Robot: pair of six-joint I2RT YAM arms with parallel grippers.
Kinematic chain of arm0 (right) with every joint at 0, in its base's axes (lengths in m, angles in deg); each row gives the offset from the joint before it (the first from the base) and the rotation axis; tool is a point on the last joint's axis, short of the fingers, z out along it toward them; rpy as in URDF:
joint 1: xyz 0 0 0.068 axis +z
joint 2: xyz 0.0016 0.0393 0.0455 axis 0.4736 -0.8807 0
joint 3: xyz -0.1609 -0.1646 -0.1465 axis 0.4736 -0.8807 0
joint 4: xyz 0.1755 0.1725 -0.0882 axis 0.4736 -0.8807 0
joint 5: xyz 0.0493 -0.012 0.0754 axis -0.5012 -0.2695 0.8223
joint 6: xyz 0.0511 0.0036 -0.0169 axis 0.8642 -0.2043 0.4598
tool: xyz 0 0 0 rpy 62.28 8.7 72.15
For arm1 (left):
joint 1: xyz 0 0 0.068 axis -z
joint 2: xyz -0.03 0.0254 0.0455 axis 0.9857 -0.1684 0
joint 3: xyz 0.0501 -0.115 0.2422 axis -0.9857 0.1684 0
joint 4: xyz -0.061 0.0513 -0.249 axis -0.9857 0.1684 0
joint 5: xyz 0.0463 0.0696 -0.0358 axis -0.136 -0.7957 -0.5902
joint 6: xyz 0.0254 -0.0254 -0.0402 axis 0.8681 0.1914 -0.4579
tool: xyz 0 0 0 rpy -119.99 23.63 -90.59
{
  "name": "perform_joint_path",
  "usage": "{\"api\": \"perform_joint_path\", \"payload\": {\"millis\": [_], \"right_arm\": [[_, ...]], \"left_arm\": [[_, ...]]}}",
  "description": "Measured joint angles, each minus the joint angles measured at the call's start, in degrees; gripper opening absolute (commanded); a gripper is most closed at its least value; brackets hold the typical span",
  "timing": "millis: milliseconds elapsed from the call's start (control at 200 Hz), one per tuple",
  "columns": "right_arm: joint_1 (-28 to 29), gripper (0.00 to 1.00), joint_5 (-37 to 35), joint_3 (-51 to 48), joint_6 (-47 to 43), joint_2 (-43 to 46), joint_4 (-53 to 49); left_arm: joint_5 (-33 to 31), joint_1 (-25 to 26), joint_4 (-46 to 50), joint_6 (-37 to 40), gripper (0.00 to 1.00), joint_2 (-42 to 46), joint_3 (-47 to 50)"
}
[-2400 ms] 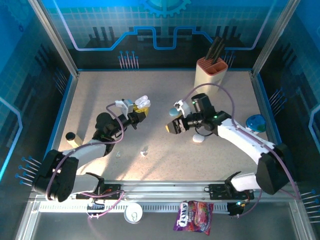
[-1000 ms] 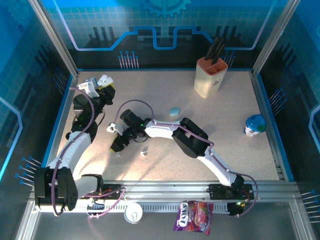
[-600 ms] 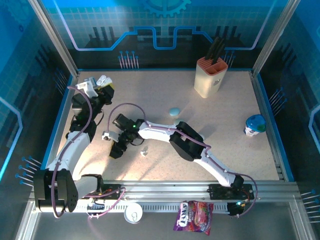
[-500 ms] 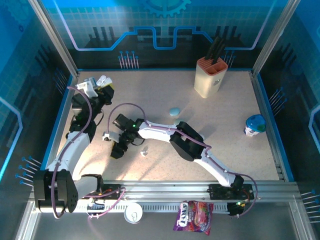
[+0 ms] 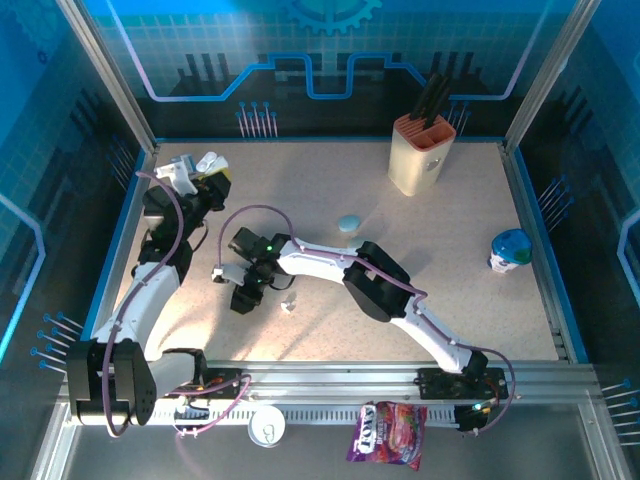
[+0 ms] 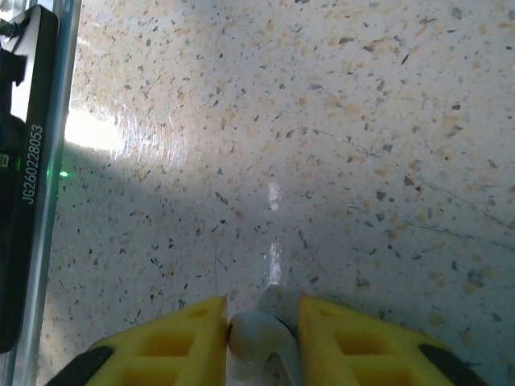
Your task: Insert the wireless bluetooth earbuds into the charging case
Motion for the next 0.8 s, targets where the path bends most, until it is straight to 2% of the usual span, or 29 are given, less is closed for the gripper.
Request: {"api": "perform_joint_path", "payload": {"millis": [255,460,800], "right_arm": [[0.0,0.11,-1.6,0.0,0.4,0.6,-0.4],[0.0,0.13,-4.3,-0.6,0.6,1.5,-0.2],[-2.3,0.13,-7.7,-8.8,1.7,6.8,2.2]], "left_arm": [[0.4,0.0,0.0,0.0,0.08,0.0,0.0],[0.4,0.0,0.0,0.0,0.08,0.0,0.0],[0.9,0.0,0.0,0.0,0.09,0.0,0.0]]}}
